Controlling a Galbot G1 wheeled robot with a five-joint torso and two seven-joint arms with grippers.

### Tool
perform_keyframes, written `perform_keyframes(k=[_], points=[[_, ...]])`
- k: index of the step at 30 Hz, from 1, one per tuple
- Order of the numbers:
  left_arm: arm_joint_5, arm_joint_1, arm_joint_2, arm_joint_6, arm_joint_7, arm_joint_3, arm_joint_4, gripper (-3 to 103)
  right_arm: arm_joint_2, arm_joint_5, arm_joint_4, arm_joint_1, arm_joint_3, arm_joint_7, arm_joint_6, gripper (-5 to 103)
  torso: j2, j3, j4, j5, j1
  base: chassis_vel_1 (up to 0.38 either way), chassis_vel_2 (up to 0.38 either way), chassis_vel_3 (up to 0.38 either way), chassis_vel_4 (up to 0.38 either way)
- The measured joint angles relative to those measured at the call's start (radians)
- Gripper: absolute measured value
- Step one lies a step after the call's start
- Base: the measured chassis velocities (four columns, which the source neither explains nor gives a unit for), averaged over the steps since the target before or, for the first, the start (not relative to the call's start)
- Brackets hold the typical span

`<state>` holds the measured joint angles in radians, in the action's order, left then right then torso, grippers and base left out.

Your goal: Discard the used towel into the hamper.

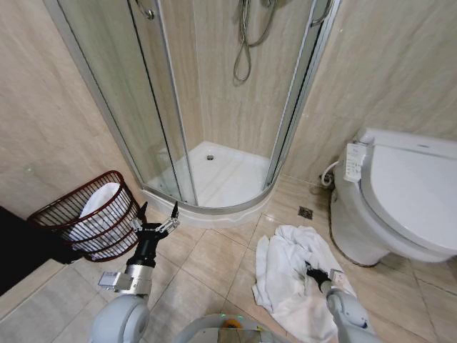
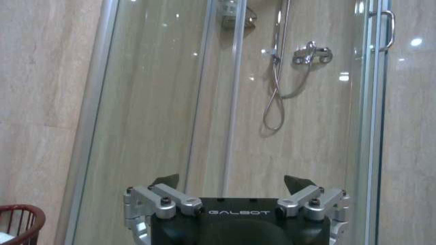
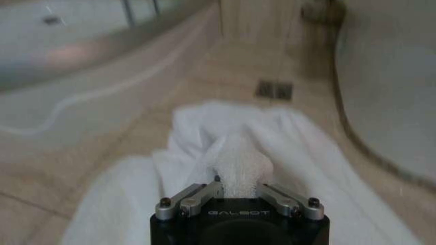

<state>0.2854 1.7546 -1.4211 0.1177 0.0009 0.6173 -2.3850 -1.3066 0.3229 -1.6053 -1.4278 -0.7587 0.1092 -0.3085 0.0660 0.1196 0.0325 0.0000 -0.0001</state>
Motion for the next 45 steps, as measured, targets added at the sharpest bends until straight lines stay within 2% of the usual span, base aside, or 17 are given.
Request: perform_keyframes(k=[4,10,14,15,18,23,36,45], points=[[0.000,-0.002,-0.002,0.001,0.002,-0.001,0.000,100,-0.004,-0.044,-0.103,-0.031,-0.002,-0.017,0.058,3,0.000,0.000,0.0000,-0.0001,0.000,0.000,0.000,0.000,0.000],[0.000,0.001,-0.014,0.008,0.004,0.000,0.000,100,-0.013,-0.097,-0.164,-0.058,-0.012,-0.021,0.114,3,0.000,0.000,0.0000,0.0000,0.000,0.000,0.000,0.000,0.000],[0.000,0.007,-0.024,0.015,0.005,0.000,0.003,100,-0.012,-0.096,-0.200,-0.067,-0.034,-0.021,0.157,3,0.000,0.000,-0.0001,0.0001,0.000,0.000,0.000,0.000,0.000],[-0.001,0.009,-0.027,0.018,0.007,0.000,0.006,100,-0.009,-0.090,-0.218,-0.065,-0.047,-0.041,0.195,3,0.000,0.000,0.0000,0.0000,0.000,0.000,0.000,0.000,0.000],[-0.002,0.009,-0.028,0.023,0.014,0.003,0.014,100,-0.005,-0.062,-0.257,-0.059,-0.063,-0.082,0.234,3,0.000,0.000,0.0000,0.0001,0.000,0.000,0.000,0.000,0.000],[-0.004,0.007,-0.029,0.029,0.020,0.003,0.026,100,0.003,-0.009,-0.355,-0.066,-0.096,-0.116,0.224,3,0.000,0.000,0.0000,-0.0001,0.000,0.000,0.000,0.000,0.000],[-0.001,0.000,-0.028,0.035,0.021,0.003,0.035,100,0.015,-0.001,-0.548,-0.106,-0.138,-0.111,0.170,3,0.000,0.000,0.0000,-0.0001,0.000,0.000,0.000,0.000,0.000],[0.008,0.001,-0.024,0.041,0.020,0.009,0.035,100,0.031,0.014,-0.699,-0.102,-0.167,-0.109,0.076,3,0.000,0.000,0.0000,-0.0001,0.000,0.000,0.000,0.000,0.000]])
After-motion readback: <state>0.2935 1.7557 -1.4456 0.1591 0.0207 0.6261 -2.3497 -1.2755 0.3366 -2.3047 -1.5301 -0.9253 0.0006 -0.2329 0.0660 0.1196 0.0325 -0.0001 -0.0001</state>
